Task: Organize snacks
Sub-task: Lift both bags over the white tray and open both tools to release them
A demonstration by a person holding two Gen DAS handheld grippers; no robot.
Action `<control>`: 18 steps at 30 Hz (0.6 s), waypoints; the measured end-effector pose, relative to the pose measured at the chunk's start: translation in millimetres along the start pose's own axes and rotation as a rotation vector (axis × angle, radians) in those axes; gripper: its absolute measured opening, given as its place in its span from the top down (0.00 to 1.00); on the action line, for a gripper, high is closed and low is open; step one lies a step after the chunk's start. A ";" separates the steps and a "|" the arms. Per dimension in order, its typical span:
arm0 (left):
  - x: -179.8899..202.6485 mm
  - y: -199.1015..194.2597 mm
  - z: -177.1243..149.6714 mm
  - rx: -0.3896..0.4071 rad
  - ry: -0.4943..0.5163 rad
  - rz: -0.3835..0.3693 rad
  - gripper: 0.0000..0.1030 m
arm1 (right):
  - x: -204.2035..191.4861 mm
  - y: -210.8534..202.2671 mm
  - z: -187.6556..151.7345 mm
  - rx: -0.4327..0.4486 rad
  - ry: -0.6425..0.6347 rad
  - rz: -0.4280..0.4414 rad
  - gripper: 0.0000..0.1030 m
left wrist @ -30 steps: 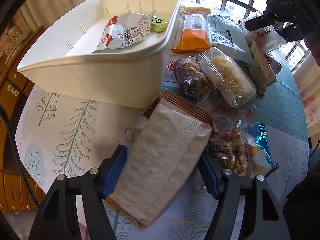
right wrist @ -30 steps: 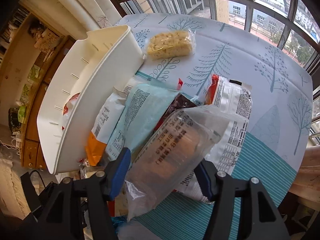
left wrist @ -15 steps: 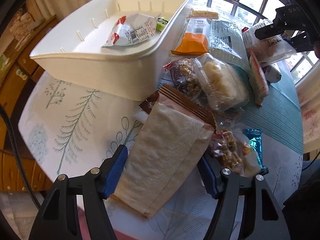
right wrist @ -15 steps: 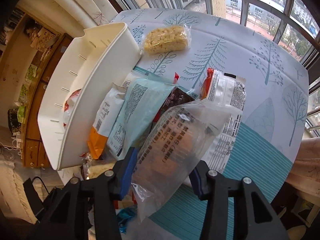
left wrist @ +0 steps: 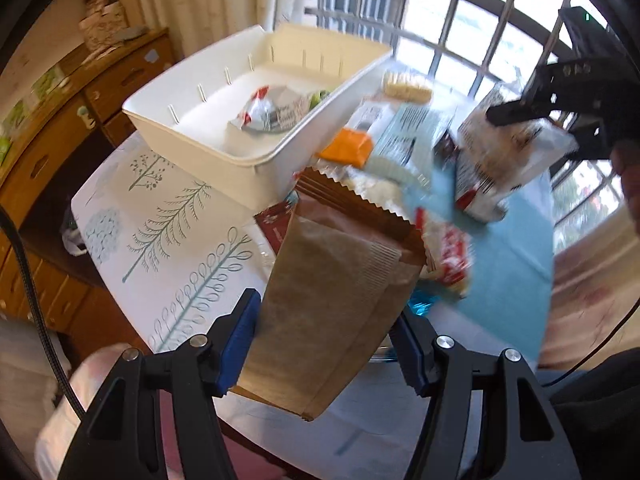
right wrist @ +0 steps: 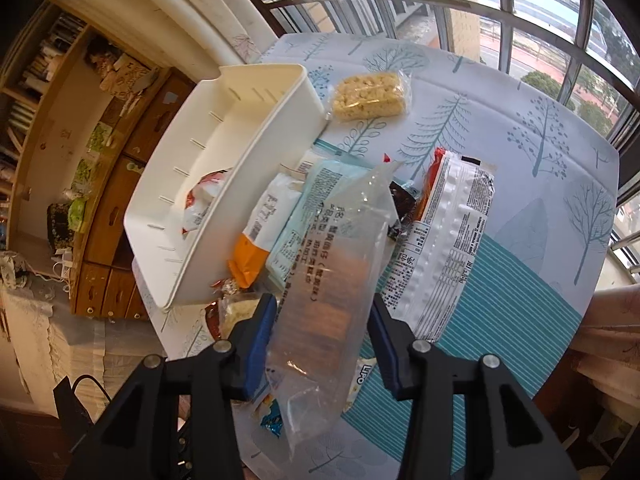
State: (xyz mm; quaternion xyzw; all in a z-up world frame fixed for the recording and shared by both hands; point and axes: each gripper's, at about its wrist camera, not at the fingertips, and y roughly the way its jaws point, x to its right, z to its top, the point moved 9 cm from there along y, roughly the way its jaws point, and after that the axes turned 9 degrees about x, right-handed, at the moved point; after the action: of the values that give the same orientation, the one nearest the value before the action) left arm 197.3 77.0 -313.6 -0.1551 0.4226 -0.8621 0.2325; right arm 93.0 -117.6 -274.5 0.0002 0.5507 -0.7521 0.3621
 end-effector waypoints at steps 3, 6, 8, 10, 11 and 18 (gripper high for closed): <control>7.7 -19.2 8.3 0.042 -0.055 0.014 0.40 | -5.1 -9.6 2.9 0.011 -0.028 0.027 0.56; 15.8 -35.7 19.2 0.086 -0.115 0.028 0.40 | -11.6 -18.1 7.3 0.016 -0.069 0.057 0.56; 20.2 -47.7 28.5 0.118 -0.155 0.046 0.40 | -15.1 -21.8 11.5 0.016 -0.094 0.074 0.56; 25.5 -58.1 38.5 0.146 -0.201 0.054 0.40 | -18.9 -25.7 16.6 0.019 -0.125 0.093 0.56; 27.4 -61.9 42.6 0.159 -0.221 0.056 0.40 | -21.6 -28.5 20.3 0.023 -0.148 0.105 0.56; 44.4 -82.4 85.5 0.245 -0.316 0.096 0.40 | -35.6 -41.1 42.7 0.041 -0.285 0.174 0.56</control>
State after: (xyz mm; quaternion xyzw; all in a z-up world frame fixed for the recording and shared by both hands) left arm 177.4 41.3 -193.6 -0.2389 0.2798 -0.8600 0.3537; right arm 113.9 -128.2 -209.5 -0.0513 0.4763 -0.7213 0.5002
